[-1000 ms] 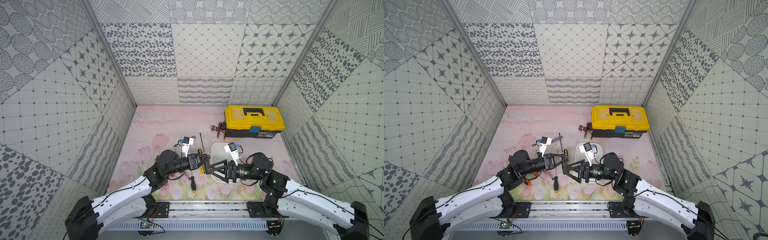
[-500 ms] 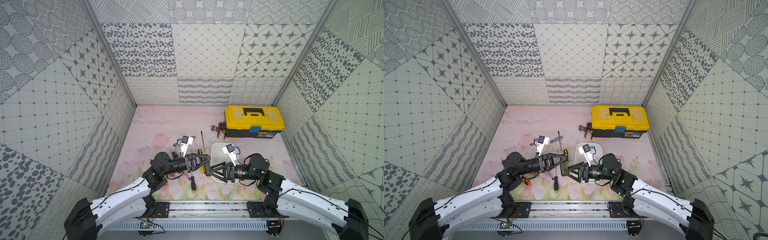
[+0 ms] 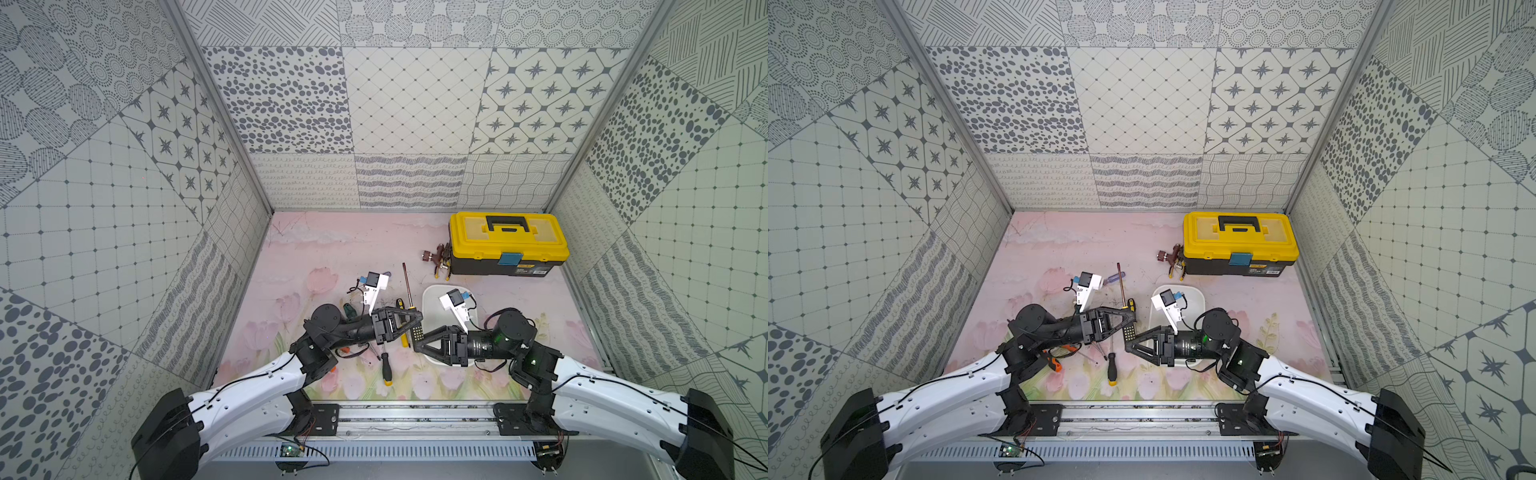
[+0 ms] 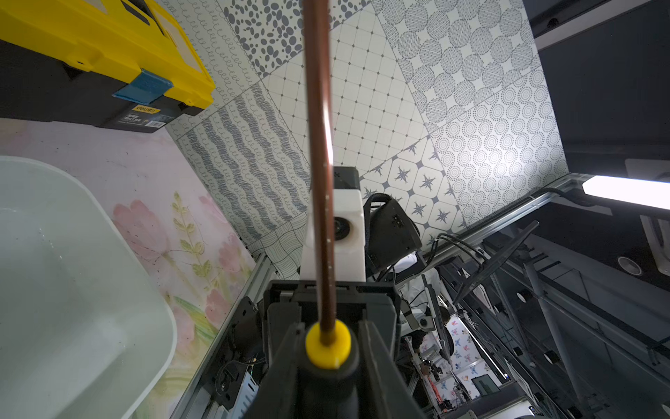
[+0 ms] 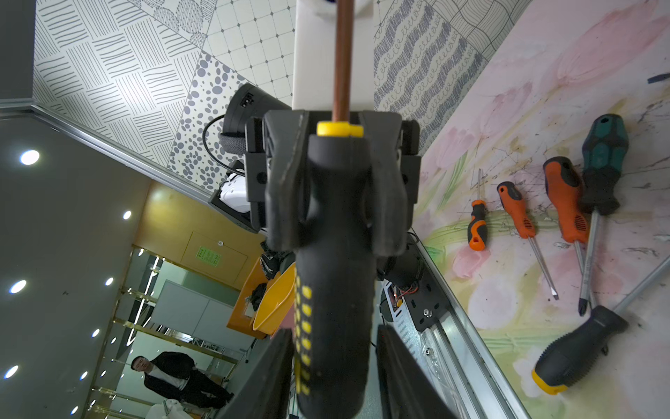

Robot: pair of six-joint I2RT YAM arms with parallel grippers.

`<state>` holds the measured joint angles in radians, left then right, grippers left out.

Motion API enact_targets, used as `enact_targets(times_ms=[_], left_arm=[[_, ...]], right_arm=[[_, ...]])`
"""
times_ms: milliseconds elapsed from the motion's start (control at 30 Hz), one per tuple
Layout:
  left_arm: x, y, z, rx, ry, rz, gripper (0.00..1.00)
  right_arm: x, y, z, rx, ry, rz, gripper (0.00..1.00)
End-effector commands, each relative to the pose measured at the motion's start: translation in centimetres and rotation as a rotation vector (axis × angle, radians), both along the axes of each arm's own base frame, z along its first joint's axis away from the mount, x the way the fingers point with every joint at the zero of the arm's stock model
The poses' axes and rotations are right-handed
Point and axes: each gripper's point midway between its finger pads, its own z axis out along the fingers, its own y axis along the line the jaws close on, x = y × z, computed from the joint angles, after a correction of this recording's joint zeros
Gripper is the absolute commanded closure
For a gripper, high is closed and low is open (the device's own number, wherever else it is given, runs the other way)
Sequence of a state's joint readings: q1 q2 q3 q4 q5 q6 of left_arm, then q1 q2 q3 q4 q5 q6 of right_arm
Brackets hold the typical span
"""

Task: Put the screwdriver on the desktop into the storage box
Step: Place the screwdriver in the storage box.

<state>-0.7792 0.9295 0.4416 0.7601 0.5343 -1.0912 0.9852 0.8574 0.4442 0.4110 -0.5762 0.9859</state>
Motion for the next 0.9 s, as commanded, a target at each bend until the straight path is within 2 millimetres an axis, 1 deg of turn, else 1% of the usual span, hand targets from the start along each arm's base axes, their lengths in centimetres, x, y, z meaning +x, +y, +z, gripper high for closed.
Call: enact_targets(times_ms=[0,33,133,167,200,233,267,300,333,400,467,600,667,767,867], left_arm=[[0.4,0.6,1.8,-0.056,-0.093,0.038,1.00],[0.7,0.6,1.6,-0.047,-0.087,0.052,1.00],[2.0,0.8,-0.1,0.027,-0.035,0.125,1.00],[2.5,0.9,-0.9,0.066,-0.006,0.153,0.91],[3.2,1.1,-1.8,0.110,0.026,0.194,0.75],[3.6,1.2,-2.6,0.152,0.047,0.216,0.63],[3.9,1.2,-3.0,0.181,0.059,0.230,0.53],[4.2,1.2,-3.7,0.223,0.078,0.239,0.45],[4.3,1.1,-4.3,0.255,0.094,0.244,0.39],[4.7,0.7,-5.1,0.303,0.120,0.247,0.37],[4.8,0.3,-5.7,0.327,0.141,0.243,0.38],[4.6,-0.6,-6.0,0.332,0.154,0.218,0.56],[4.8,-0.5,-6.2,0.349,0.159,0.230,0.67],[5.0,0.1,-6.4,0.364,0.166,0.267,0.77],[5.3,0.6,-6.6,0.372,0.177,0.299,0.90]], right_arm=[[-0.1,0.2,1.8,0.045,-0.043,0.006,0.69],[0.0,0.2,1.7,0.031,-0.044,-0.002,0.74],[0.6,-0.1,1.0,-0.017,-0.047,-0.051,0.84],[1.1,-0.3,0.6,-0.050,-0.045,-0.082,0.87],[1.7,-0.6,0.0,-0.097,-0.044,-0.123,0.92],[2.4,-1.1,-1.6,-0.173,-0.032,-0.170,0.95],[3.0,-1.3,-1.2,-0.207,-0.039,-0.209,0.97],[3.6,-1.5,-2.0,-0.270,-0.040,-0.245,0.99],[4.0,-1.8,-2.7,-0.333,-0.049,-0.282,1.00],[4.8,-2.1,-3.8,-0.447,-0.082,-0.351,1.00],[5.2,-2.0,-4.5,-0.533,-0.122,-0.399,1.00],[5.5,-1.2,-5.1,-0.630,-0.179,-0.444,1.00],[5.4,-0.7,-5.1,-0.639,-0.196,-0.442,1.00],[5.2,-0.5,-4.8,-0.628,-0.204,-0.442,1.00],[5.0,-0.4,-4.3,-0.602,-0.206,-0.431,1.00]])
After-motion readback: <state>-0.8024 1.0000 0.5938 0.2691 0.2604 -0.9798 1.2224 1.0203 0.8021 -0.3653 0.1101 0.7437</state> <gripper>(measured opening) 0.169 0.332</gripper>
